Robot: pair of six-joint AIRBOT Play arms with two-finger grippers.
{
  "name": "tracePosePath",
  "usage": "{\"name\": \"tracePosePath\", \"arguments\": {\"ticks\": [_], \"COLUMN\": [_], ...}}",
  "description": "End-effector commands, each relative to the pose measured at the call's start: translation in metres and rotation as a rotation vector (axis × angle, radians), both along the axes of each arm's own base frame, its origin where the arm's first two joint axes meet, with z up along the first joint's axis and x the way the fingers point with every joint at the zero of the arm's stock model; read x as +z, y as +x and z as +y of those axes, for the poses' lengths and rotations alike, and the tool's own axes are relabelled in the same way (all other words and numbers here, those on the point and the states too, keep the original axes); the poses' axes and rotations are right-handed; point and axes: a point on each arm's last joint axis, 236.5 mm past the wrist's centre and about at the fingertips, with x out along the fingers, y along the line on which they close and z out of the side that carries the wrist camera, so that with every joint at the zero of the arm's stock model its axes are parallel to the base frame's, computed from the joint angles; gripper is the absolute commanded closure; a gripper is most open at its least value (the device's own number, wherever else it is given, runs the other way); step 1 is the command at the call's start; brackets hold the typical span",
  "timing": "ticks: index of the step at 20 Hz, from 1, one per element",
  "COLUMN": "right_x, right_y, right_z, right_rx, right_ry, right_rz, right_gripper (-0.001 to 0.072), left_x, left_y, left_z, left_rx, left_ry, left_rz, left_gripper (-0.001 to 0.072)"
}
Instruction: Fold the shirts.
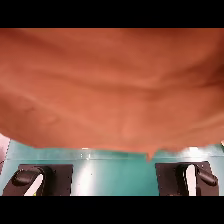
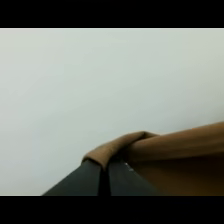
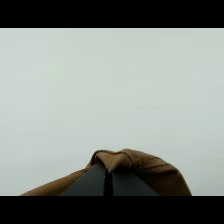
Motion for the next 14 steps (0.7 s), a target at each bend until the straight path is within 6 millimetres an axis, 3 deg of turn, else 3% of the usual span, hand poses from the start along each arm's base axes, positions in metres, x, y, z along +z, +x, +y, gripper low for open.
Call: {"name": "tracePosePath", "arguments": {"ticks": [1, 6, 9, 11, 14], "right_x": [-0.027, -0.102, -0.183, -0.243, -0.307], "right_y": [0.032, 0.105, 0.156, 0.194, 0.246], "right_z": [-0.01, -0.042, -0.055, -0.057, -0.057], "right_rx": [0.023, 0.082, 0.168, 0.223, 0.245], "right_ry": [0.03, 0.113, 0.199, 0.215, 0.252], "right_rz": [0.142, 0.476, 0.693, 0.803, 0.862], "right_gripper": [0.0695, 0.0695, 0.0695, 0.0695, 0.0695], "left_x": [-0.029, -0.127, -0.188, -0.218, -0.255], "left_y": [0.023, 0.088, 0.123, 0.149, 0.192], "left_z": [-0.004, -0.01, -0.014, -0.014, -0.012], "left_rx": [-0.003, -0.001, 0.003, 0.015, 0.045], "left_ry": [0.013, 0.036, 0.048, 0.042, 0.054], "left_rz": [0.079, 0.317, 0.46, 0.513, 0.548], "left_gripper": [0.0685, 0.0685, 0.0684, 0.0684, 0.0685]}}
